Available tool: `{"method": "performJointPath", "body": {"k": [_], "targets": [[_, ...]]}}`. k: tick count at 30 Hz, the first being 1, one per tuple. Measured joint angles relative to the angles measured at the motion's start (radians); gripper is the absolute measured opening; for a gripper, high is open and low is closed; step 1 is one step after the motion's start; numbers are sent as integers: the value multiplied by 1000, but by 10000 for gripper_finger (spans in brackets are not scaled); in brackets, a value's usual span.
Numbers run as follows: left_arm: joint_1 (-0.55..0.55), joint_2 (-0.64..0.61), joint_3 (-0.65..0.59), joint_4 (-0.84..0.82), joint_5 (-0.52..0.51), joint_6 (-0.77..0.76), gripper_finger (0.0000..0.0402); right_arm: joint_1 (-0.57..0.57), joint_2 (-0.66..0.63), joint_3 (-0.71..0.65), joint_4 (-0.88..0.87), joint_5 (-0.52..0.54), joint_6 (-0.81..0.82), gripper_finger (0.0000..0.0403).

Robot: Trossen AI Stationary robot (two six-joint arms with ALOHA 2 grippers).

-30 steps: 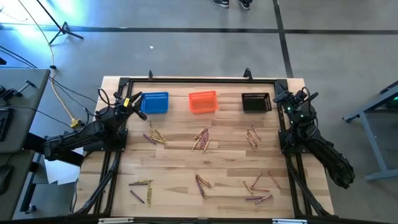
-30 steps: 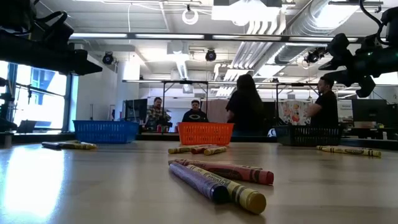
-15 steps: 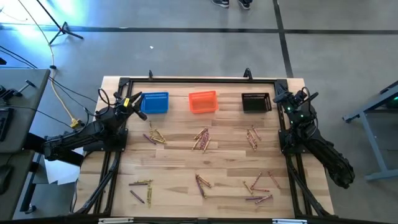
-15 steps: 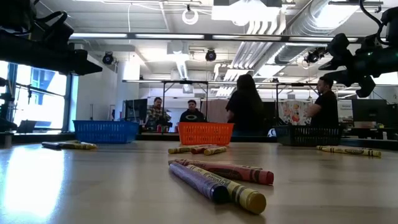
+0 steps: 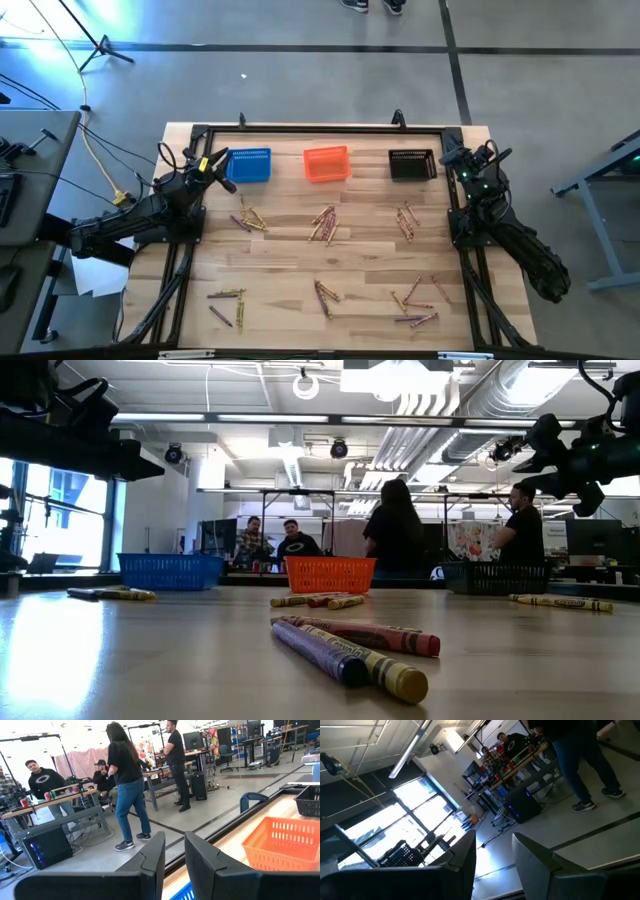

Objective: Sort crayons

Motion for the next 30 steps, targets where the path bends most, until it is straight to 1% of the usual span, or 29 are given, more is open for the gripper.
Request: {"method": "performJointPath", "body": {"k": [2,6,13,15,21,24,26,30], "targets": [[0,0,0,0,0,1,60,0,0,0,0,24,0,115],[0,0,0,0,0,1,60,0,0,0,0,24,11,115],[0,0,0,0,0,0,60,0,0,0,0,24,163,115],[0,0,0,0,0,0,60,0,0,0,-3,24,182,115],[0,0,0,0,0,0,60,0,0,0,5,2,186,115],[0,0,0,0,0,0,60,0,0,0,5,37,190,115],[0,0,0,0,0,1,60,0,0,0,16,41,210,115],[0,0,0,0,0,0,60,0,0,0,14,2,160,115]]}}
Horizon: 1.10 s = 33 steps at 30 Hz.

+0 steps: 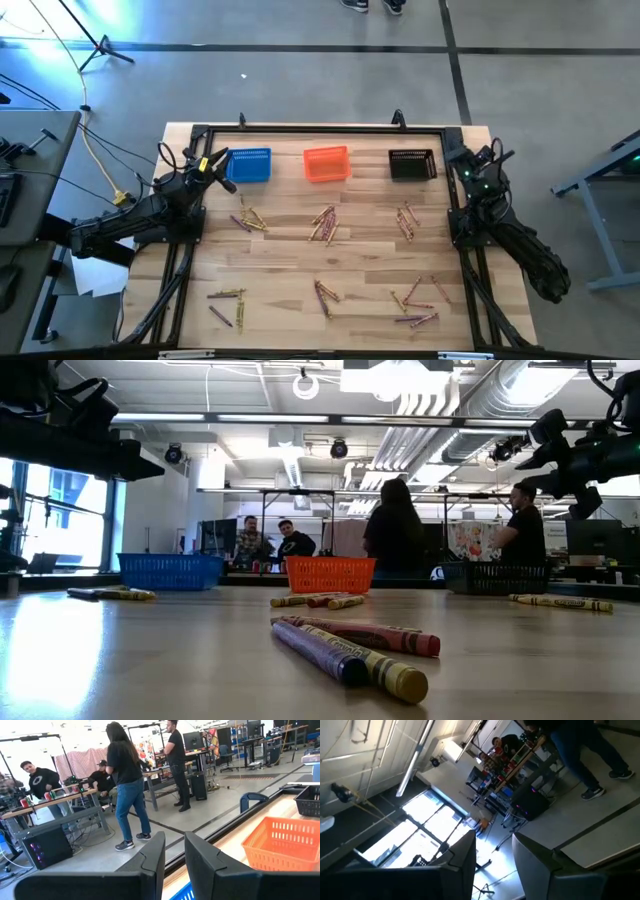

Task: Sort crayons
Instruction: Put the red crayon into the black bin

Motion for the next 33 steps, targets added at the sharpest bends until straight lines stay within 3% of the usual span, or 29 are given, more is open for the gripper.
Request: {"method": "performJointPath", "body": {"k": [5,13,15,17,21,26,33], "targets": [[0,0,0,0,0,0,60,0,1,0,-29,-36,-16,115],[0,0,0,0,0,0,60,0,2,41,-37,-226,-169,115],[0,0,0,0,0,0,60,0,14,107,-104,-303,-264,115],[0,0,0,0,0,0,60,0,57,209,-270,-310,-342,115],[0,0,0,0,0,0,60,0,221,459,-609,-261,-471,115],[0,0,0,0,0,0,60,0,521,733,-1042,-281,-409,115],[0,0,0,0,0,0,60,0,891,865,-1326,-419,-370,115]]}}
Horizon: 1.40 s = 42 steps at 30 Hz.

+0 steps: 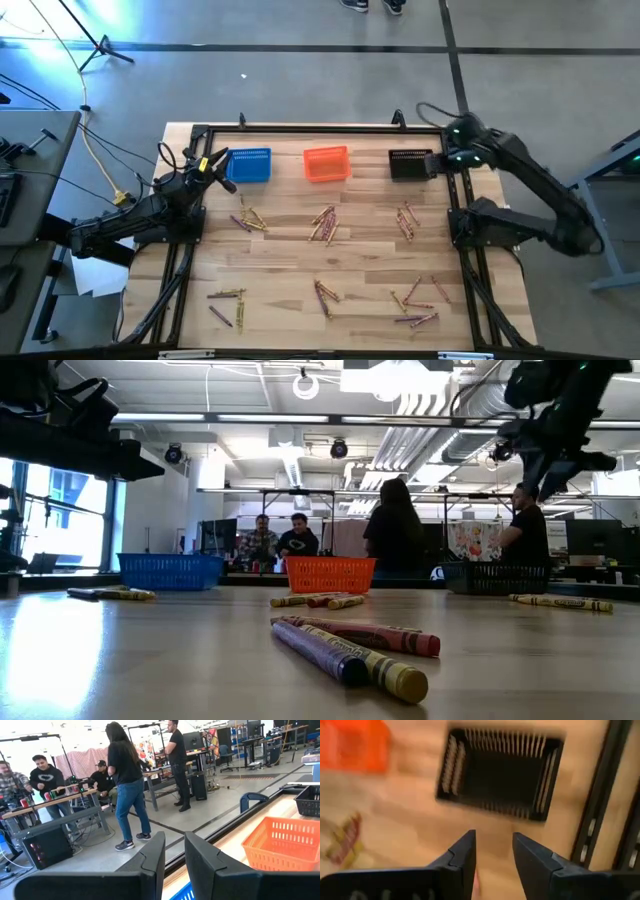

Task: Sort crayons
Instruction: Put the red crayon into the black bin

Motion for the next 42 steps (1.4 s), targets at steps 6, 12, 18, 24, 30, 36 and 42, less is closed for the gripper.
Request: {"method": "performJointPath", "body": {"k": [6,12,18,24,30,36,42], "targets": [[0,0,0,0,0,0,60,47,181,6,-123,-20,15,115],[0,0,0,0,0,0,60,177,249,7,-103,11,139,115],[0,0,0,0,0,0,60,355,284,7,-75,51,283,115],[0,0,0,0,0,0,60,474,351,7,-67,136,363,115],[0,0,0,0,0,0,60,520,464,7,-37,141,324,115],[0,0,0,0,0,0,60,518,543,8,11,139,257,115],[0,0,0,0,0,0,60,518,597,8,27,119,202,115]]}}
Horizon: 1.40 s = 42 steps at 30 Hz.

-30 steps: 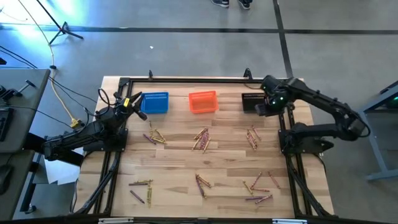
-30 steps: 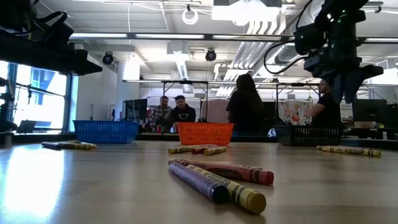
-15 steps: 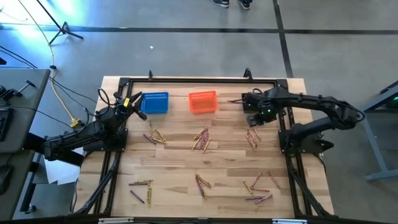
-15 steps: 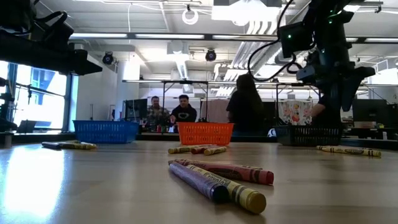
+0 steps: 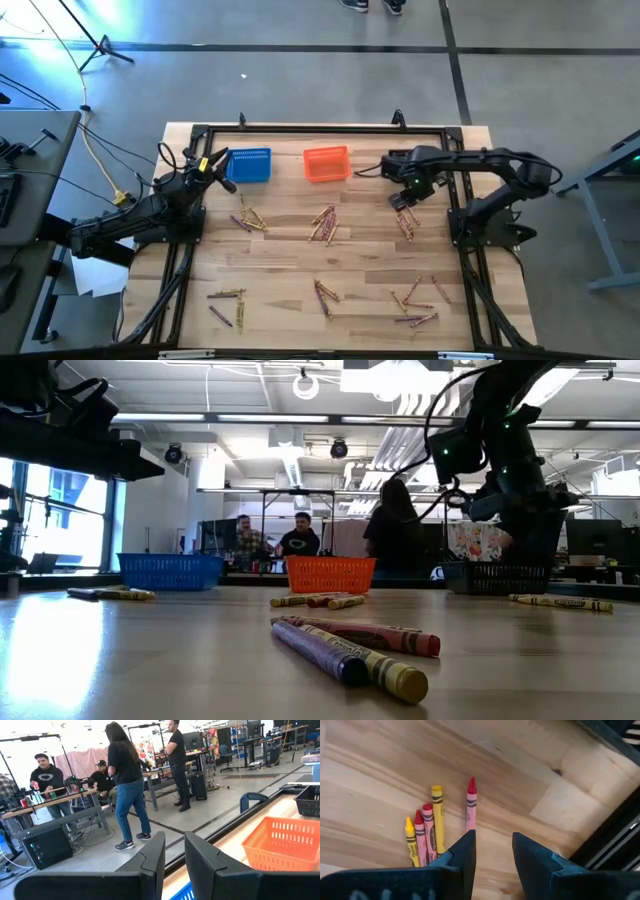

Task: Sort crayons
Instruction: Put the red crayon into the black bin

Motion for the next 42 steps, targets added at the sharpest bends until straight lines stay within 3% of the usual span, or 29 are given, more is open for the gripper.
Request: {"method": "performJointPath", "body": {"k": [20,24,30,35,42], "targets": [[0,0,0,0,0,0,60,-2,0,-219,250,-120,33,112],[0,0,0,0,0,0,60,-1,1,-220,256,-109,33,84],[0,0,0,0,0,0,60,0,2,-220,263,-110,33,11],[0,0,0,0,0,0,60,-2,-16,-222,268,-128,39,24],[0,0,0,0,0,0,60,-2,-150,-205,237,-142,99,6]]}}
